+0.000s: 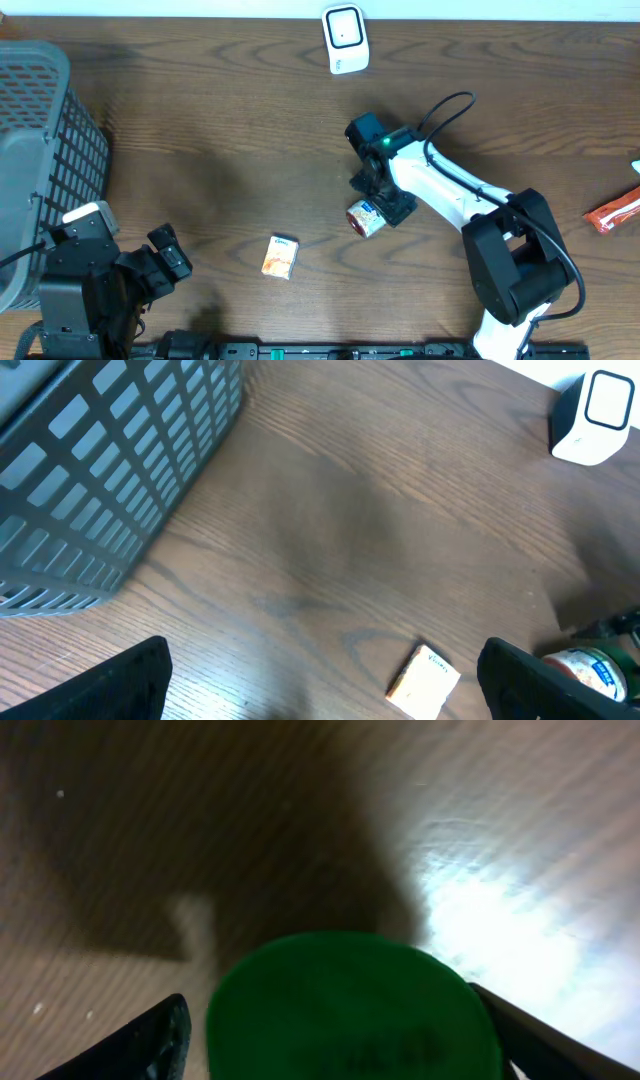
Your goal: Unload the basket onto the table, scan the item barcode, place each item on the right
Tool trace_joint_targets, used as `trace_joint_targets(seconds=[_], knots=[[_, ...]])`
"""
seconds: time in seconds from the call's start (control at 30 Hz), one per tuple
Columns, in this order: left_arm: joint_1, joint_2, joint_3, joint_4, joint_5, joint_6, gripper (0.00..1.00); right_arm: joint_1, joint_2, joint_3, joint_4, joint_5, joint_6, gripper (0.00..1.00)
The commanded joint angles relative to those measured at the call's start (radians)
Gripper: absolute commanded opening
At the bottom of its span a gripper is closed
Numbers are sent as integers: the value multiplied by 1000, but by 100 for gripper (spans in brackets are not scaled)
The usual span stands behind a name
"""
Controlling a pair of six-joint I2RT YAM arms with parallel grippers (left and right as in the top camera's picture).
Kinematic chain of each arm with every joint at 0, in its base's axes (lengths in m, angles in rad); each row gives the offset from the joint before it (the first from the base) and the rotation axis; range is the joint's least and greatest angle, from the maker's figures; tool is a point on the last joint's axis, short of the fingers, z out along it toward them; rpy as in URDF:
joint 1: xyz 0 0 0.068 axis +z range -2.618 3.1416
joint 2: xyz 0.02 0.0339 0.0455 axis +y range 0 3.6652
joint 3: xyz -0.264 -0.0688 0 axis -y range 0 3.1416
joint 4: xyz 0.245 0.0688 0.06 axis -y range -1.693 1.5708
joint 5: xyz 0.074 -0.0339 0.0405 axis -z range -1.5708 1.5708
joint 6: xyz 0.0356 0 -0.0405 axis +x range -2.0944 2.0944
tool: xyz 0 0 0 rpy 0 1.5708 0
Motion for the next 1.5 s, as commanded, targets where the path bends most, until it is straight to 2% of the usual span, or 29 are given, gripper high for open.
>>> trace_joint_targets(seconds=[0.0, 0.17, 0.27, 0.37, 0.47, 0.63, 0.87, 1.03, 1.27, 1.47], knots=[[5, 2, -6, 0, -3, 12, 98, 9, -4, -59, 46, 4, 16, 79], [5, 2, -6, -2, -3, 12, 98, 7, -4, -103, 107, 33, 12, 70], [5, 2, -6, -6, -3, 13, 98, 7, -7, -98, 119, 36, -38, 66], [5, 2, -6, -8, -3, 13, 98, 7, -14, -74, 126, 37, -137, 61], [5, 2, -6, -7, -3, 13, 98, 6, -42, -32, 126, 37, -279, 51], [5, 2, -6, -7, -3, 13, 98, 7, -132, 37, 140, 38, -494, 52], [5, 2, -6, -7, -3, 13, 98, 8, -243, 40, 288, 37, -770, 56], [5, 2, -6, -7, -3, 13, 98, 17, -233, 34, 398, 51, -944, 47], [5, 2, -6, -7, -3, 13, 98, 70, -220, -8, 515, 425, -954, 50], [5, 2, -6, -7, -3, 13, 98, 118, -208, -124, 701, 557, -952, 51]])
